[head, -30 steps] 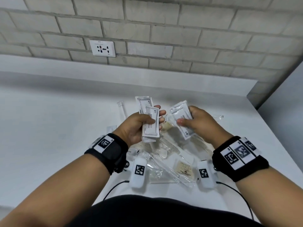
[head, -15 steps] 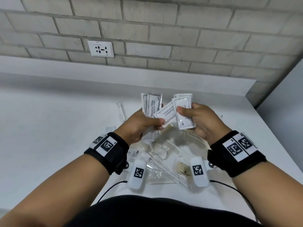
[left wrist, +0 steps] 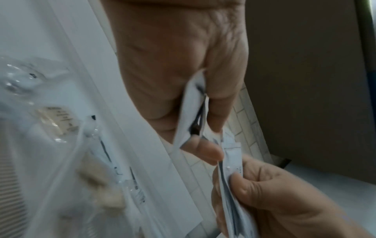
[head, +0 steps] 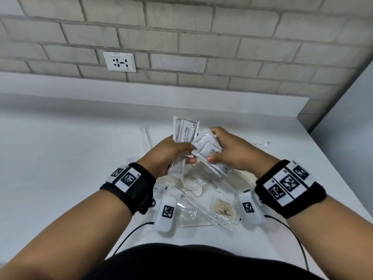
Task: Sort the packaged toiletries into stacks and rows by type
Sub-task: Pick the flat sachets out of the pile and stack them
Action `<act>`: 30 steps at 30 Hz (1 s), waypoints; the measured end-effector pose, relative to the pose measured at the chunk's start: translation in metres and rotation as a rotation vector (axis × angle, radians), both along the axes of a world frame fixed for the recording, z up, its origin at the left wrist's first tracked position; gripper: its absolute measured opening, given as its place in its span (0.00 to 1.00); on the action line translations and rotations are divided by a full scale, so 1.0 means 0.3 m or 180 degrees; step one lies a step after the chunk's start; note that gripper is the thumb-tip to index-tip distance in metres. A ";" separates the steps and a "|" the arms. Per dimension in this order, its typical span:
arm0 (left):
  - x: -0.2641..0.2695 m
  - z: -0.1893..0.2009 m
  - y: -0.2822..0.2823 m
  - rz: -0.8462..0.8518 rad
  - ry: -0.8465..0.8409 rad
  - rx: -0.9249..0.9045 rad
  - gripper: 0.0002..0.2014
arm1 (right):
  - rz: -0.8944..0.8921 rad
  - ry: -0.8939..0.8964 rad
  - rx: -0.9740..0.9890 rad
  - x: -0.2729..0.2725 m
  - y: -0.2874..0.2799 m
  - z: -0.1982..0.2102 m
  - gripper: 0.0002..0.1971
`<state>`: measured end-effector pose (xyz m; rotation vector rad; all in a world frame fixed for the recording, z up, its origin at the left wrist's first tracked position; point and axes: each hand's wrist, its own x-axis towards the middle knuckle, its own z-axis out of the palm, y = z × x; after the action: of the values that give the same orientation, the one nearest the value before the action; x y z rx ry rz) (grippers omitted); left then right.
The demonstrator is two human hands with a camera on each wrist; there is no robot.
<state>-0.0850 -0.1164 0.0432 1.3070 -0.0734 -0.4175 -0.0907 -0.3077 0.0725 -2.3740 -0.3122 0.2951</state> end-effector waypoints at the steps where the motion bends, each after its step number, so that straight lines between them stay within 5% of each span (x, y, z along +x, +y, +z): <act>1: 0.000 -0.010 0.005 0.0120 0.0089 -0.0105 0.10 | -0.0201 0.0062 0.0233 0.012 -0.016 -0.036 0.28; 6: -0.001 -0.042 0.024 0.0187 0.0189 -0.0257 0.10 | -0.0844 0.0645 0.1832 0.021 -0.073 -0.096 0.19; 9: 0.000 -0.027 0.032 0.0140 -0.0077 0.0650 0.06 | -0.0573 0.0547 0.2201 0.029 -0.068 -0.015 0.19; 12: 0.014 -0.011 0.027 -0.0055 -0.0511 0.1529 0.09 | -0.0039 -0.0031 0.1562 0.043 -0.040 0.092 0.14; 15: 0.025 0.016 0.017 -0.0342 -0.0877 0.1945 0.10 | 0.0552 -0.0380 -0.0260 0.057 -0.005 0.167 0.11; 17: 0.032 0.037 0.016 -0.0387 -0.0870 0.1659 0.07 | 0.0979 -0.0240 -0.1319 0.056 0.021 0.170 0.17; 19: 0.043 0.036 0.021 -0.0440 -0.0692 0.0981 0.07 | 0.1148 -0.0028 -0.1398 0.044 0.049 0.141 0.17; 25: 0.049 -0.004 0.044 0.0006 0.0222 -0.0429 0.15 | 0.0118 0.0083 0.0234 0.028 0.034 0.016 0.23; 30: 0.046 -0.036 0.028 0.0340 0.0285 -0.1314 0.15 | -0.0438 0.1548 0.2914 -0.022 0.054 -0.080 0.28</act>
<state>-0.0712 -0.1080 0.0323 0.8804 -0.0129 -0.3469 -0.0973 -0.2914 0.0486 -1.3614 -0.0253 0.5170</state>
